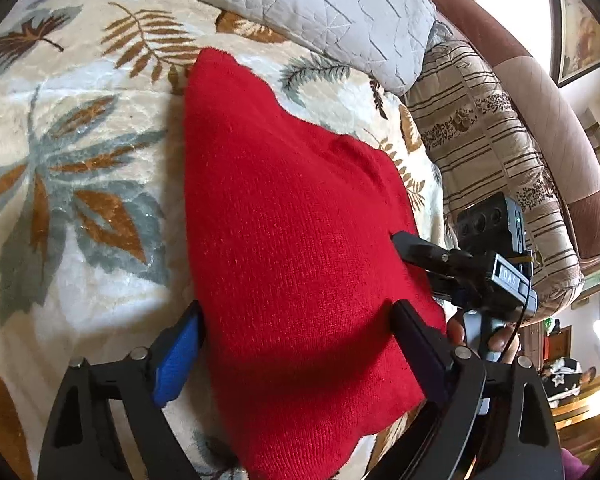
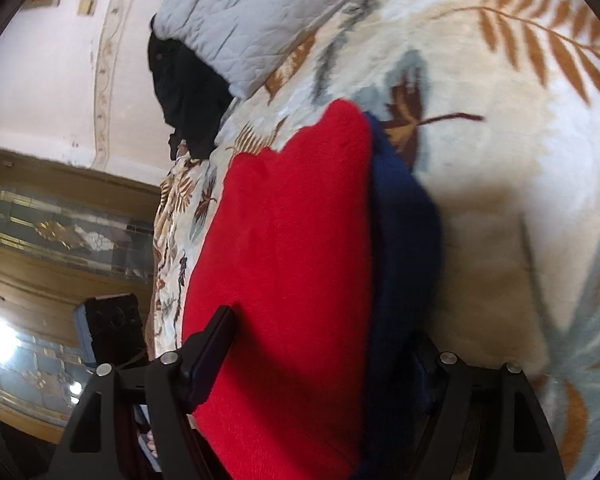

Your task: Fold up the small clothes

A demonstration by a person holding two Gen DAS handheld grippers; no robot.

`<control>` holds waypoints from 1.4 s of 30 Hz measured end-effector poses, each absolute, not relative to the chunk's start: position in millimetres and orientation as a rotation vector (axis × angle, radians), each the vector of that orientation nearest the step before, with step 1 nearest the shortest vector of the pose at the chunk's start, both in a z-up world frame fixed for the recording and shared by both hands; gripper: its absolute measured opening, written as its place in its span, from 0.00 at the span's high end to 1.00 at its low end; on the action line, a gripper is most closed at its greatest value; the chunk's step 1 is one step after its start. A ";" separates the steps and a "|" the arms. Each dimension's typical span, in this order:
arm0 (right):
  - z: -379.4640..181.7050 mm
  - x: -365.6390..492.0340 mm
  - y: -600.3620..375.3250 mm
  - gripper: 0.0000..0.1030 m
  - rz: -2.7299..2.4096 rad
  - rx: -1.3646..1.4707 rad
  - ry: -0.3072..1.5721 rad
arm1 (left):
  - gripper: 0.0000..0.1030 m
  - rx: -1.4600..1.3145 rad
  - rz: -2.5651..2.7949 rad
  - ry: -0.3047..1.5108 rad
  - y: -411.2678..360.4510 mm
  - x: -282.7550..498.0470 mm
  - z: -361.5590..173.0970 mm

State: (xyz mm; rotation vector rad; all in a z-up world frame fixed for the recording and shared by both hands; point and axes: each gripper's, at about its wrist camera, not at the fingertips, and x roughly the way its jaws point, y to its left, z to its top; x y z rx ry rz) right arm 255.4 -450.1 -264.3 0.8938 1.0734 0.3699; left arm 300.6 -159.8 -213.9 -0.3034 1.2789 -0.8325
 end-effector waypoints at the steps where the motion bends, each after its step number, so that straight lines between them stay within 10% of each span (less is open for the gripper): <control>1: -262.8 256.0 -447.0 0.28 0.371 0.887 1.066 | 0.15 -0.302 -0.830 1.268 -159.7 299.7 -212.1; 9: -230.6 252.6 -431.6 0.52 0.377 0.744 0.949 | 0.41 -0.270 -0.828 1.168 -149.5 291.5 -190.4; 31: -220.4 242.2 -357.8 0.46 0.414 0.584 0.983 | 0.33 -0.032 -0.519 1.080 -98.1 249.8 -172.7; 37: -164.9 174.8 -366.0 0.46 0.282 0.387 0.747 | 0.26 0.088 -0.340 0.904 -83.5 210.6 -144.9; 42: -175.2 166.7 -332.7 0.64 0.354 0.339 0.820 | 0.25 0.155 -0.241 0.933 -73.7 205.8 -161.4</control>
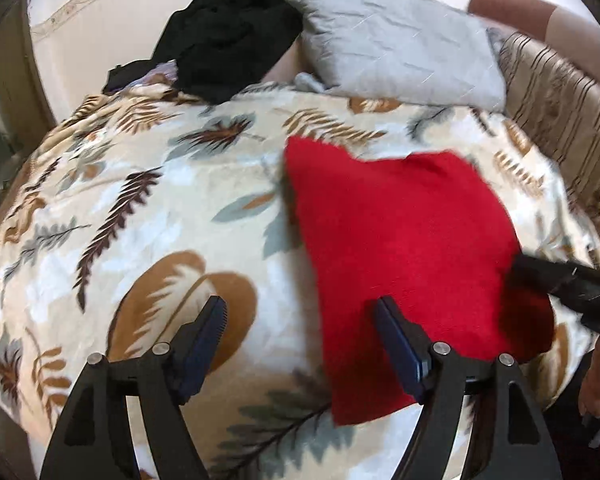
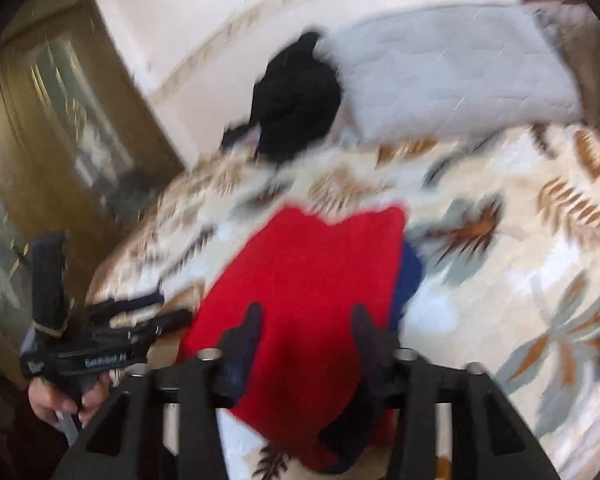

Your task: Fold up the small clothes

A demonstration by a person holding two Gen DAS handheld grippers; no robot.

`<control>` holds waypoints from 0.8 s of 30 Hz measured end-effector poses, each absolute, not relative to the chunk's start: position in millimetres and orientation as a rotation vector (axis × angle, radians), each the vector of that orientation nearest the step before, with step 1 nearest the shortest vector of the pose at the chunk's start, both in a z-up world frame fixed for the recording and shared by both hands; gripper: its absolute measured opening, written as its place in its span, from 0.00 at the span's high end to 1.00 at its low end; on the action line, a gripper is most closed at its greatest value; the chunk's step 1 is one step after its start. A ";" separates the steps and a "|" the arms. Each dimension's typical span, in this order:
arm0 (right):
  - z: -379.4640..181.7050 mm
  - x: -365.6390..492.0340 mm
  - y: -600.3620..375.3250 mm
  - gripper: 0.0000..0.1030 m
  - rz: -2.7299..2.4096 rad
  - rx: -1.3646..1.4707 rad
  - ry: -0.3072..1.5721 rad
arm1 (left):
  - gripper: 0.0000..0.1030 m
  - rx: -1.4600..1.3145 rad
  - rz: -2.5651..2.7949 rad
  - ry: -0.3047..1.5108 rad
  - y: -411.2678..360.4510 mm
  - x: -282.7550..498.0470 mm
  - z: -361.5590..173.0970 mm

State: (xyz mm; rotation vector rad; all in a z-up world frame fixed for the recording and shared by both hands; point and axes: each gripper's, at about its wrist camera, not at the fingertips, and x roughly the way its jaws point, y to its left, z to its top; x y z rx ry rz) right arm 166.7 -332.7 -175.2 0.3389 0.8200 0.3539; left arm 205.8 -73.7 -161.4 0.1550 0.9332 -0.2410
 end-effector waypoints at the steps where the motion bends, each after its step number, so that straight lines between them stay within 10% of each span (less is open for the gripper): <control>1: -186.2 171.8 -326.0 0.64 0.343 0.336 0.878 | 0.25 0.157 -0.228 0.930 -71.8 204.0 -160.3; 15: -129.5 112.0 -319.1 0.61 0.249 0.320 0.776 | 0.17 0.220 -0.098 0.714 -69.3 140.1 -86.5; 17: -114.5 98.5 -319.0 0.36 0.228 0.299 0.737 | 0.12 0.232 -0.073 0.677 -72.2 130.5 -75.0; 24: -73.2 63.9 -316.4 0.36 0.101 0.217 0.663 | 0.11 0.219 -0.028 0.607 -74.5 103.7 -43.7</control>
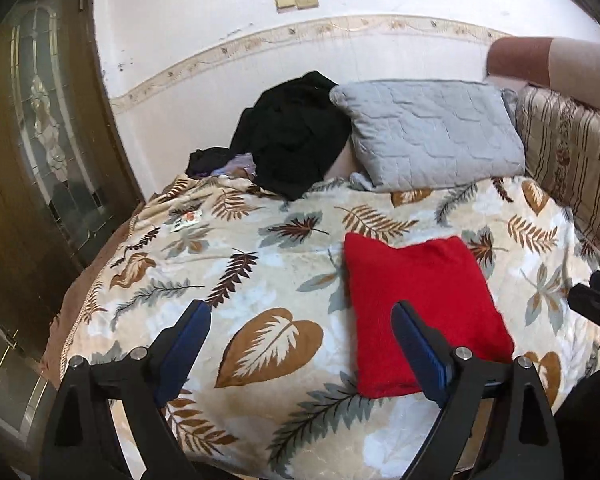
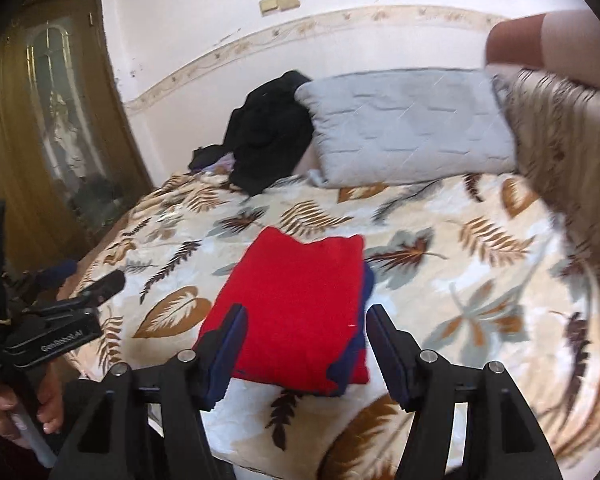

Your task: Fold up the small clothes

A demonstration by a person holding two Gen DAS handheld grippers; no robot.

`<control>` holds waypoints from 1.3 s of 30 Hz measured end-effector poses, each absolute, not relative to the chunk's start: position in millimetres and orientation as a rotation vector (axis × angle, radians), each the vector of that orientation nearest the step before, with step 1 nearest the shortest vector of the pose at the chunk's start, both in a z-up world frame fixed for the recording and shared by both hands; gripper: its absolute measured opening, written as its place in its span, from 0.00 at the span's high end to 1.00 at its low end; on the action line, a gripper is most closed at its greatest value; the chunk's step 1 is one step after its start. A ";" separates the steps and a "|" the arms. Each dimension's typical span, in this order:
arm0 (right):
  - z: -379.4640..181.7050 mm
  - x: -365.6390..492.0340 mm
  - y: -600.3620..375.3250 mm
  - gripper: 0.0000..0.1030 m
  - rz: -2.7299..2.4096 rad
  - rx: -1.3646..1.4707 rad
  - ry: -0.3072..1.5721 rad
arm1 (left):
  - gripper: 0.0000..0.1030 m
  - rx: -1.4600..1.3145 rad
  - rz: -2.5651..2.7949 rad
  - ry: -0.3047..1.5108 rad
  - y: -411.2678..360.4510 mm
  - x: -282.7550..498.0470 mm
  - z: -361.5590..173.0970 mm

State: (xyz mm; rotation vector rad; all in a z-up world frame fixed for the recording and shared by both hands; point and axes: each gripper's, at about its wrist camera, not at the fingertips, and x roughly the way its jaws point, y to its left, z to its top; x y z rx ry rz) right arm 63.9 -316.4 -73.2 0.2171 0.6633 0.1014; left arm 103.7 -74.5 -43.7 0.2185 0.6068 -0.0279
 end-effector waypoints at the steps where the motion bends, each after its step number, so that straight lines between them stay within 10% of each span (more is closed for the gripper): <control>1: -70.4 60.9 -316.8 0.36 0.087 0.217 0.666 | 0.11 0.216 -0.026 0.603 -74.3 100.9 -41.1; 39: -30.0 32.2 -258.7 0.36 0.061 0.171 0.725 | 0.11 0.142 0.095 0.515 -21.1 56.5 1.0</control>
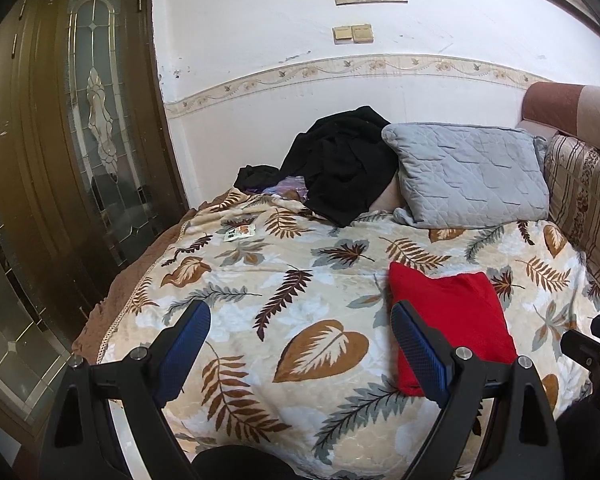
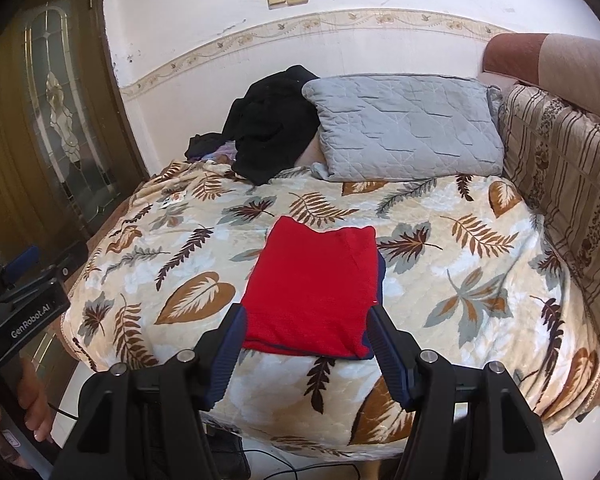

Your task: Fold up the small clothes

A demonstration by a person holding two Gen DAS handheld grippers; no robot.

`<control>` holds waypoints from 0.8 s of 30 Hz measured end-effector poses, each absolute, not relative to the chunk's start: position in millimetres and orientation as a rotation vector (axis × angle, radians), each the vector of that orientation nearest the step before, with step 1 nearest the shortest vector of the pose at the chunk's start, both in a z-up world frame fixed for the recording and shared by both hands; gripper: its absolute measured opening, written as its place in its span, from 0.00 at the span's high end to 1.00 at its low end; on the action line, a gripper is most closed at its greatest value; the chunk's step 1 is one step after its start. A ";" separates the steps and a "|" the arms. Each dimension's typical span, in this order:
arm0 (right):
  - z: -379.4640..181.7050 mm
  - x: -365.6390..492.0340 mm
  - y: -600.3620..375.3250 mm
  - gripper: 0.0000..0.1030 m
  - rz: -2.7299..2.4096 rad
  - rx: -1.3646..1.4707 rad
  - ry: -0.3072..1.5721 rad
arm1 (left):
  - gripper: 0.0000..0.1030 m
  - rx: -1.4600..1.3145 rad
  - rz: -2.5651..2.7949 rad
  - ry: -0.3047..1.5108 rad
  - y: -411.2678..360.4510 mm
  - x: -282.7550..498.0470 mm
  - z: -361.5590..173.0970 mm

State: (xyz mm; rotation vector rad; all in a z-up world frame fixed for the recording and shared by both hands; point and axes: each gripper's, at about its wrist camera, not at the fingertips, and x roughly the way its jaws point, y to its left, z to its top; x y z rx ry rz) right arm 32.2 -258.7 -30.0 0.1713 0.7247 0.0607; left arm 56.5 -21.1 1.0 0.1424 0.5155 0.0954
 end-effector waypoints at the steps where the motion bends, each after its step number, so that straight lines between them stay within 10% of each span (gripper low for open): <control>1: -29.5 31.9 -257.6 0.36 0.060 0.169 0.725 | 0.11 0.141 0.096 0.514 -20.5 56.1 1.5; 24: -16.8 20.4 -249.4 0.36 0.040 0.157 0.708 | 0.11 0.144 0.080 0.471 -20.6 37.7 15.1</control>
